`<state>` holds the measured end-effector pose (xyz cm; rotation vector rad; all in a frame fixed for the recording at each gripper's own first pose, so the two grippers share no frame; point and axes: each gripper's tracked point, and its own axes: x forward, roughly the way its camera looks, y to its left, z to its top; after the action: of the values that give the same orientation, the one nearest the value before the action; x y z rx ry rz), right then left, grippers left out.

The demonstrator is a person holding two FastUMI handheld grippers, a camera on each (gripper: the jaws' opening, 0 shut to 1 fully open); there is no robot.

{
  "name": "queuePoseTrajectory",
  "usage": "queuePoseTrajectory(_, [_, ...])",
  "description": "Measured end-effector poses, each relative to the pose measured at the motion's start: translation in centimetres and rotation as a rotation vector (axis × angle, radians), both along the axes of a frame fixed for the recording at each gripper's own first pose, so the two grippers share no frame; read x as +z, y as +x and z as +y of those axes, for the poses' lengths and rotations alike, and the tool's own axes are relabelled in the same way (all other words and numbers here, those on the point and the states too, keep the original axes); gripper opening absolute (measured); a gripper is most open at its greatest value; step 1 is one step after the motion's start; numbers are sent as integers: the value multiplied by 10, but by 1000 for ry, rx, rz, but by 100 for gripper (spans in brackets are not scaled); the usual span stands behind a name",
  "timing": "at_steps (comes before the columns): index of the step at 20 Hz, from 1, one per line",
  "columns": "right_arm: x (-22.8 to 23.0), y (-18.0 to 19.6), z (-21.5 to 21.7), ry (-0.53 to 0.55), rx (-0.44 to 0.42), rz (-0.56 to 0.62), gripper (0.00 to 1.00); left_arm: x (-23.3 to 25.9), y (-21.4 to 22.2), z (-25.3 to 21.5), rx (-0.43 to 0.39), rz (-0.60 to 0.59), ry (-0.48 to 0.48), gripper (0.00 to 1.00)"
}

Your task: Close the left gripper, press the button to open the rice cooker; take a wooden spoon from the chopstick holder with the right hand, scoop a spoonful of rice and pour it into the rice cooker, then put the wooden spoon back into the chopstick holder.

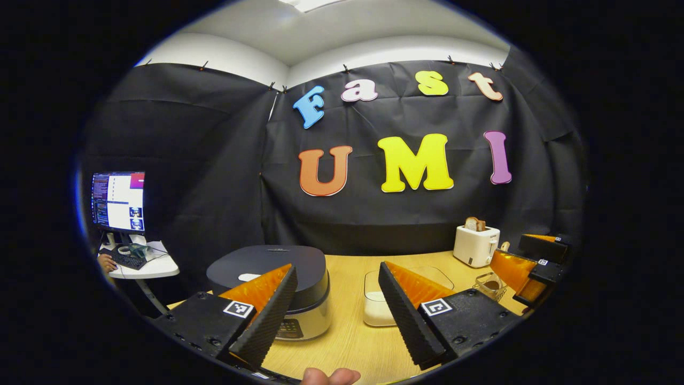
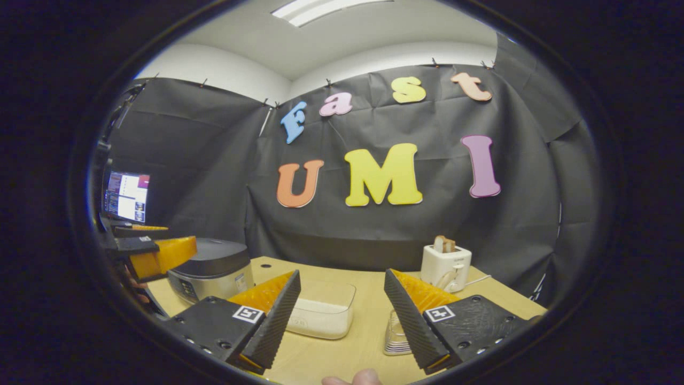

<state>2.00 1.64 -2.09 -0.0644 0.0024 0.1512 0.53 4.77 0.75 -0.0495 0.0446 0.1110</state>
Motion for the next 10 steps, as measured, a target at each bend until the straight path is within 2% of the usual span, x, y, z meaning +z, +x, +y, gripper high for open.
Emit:
queuePoseTrajectory(3, [-3, 4, 2, 16, 47, 12, 94, 7, 0, 34, 51, 36, 36, 97])
queuePoseTrajectory(4, [-2, 6, 2, 18, 56, 15, 92, 6, 1, 44, 57, 57, 42, 97])
queuePoseTrajectory(10, [0, 9, -2, 19, 85, 19, 94, 2, 8, 97, 86, 196, 42, 98])
